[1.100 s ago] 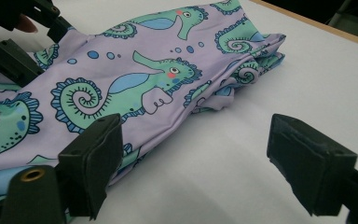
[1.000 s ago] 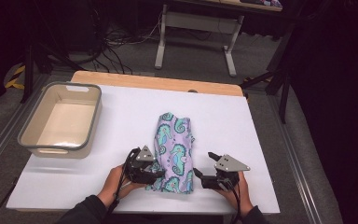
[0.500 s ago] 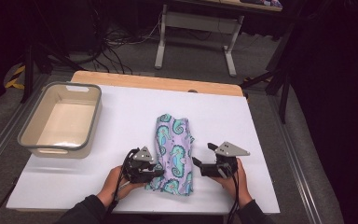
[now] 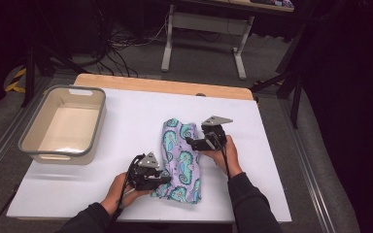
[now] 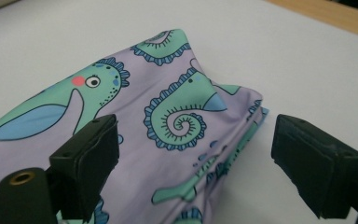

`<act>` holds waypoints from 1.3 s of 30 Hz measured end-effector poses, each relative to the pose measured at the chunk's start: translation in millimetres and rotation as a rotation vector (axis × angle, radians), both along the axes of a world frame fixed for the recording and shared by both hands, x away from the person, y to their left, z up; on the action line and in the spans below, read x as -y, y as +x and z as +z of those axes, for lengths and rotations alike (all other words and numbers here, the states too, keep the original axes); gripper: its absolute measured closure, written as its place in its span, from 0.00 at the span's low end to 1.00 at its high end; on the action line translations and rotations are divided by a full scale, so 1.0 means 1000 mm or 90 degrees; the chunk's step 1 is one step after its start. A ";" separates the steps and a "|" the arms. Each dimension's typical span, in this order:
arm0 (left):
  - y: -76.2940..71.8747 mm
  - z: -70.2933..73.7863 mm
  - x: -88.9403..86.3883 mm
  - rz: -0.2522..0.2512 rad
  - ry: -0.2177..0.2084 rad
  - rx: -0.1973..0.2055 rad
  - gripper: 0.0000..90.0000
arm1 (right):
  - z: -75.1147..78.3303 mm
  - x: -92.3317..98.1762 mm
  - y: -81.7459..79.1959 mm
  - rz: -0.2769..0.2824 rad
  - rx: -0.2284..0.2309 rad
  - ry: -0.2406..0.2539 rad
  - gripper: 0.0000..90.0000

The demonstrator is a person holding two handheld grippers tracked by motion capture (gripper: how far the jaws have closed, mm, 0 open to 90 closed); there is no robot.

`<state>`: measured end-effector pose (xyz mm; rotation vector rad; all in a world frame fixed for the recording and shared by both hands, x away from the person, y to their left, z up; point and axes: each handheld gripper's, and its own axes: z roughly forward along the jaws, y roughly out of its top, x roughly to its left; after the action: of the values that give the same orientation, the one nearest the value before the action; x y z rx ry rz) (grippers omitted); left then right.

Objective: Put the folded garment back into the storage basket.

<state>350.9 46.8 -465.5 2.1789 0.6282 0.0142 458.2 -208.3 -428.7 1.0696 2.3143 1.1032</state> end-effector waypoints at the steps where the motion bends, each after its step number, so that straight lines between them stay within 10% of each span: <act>1: 0.000 0.000 0.000 -0.001 0.000 0.000 0.79 | -0.002 -0.003 0.003 0.001 -0.009 -0.007 0.15; 10: 0.000 0.000 0.000 -0.002 0.003 0.005 0.79 | -0.023 -0.014 0.019 -0.023 -0.051 -0.053 0.11; 19: 0.000 0.000 0.000 -0.006 0.004 0.005 0.79 | -0.026 -0.015 0.017 -0.003 -0.081 -0.029 0.16; 28: 0.000 0.000 0.000 -0.006 0.005 0.007 0.80 | -0.025 -0.017 -0.003 0.051 -0.085 -0.010 0.39; 32: -0.001 0.000 0.001 -0.005 0.006 0.011 0.80 | -0.023 -0.019 -0.007 0.083 -0.112 0.009 0.74; 39: -0.001 0.000 0.001 -0.008 0.007 0.018 0.81 | -0.021 -0.022 -0.011 0.098 -0.102 0.000 0.85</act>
<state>349.6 45.9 -465.1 2.1897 0.5994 0.0424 446.8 -186.3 -449.6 1.0286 2.5599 1.1087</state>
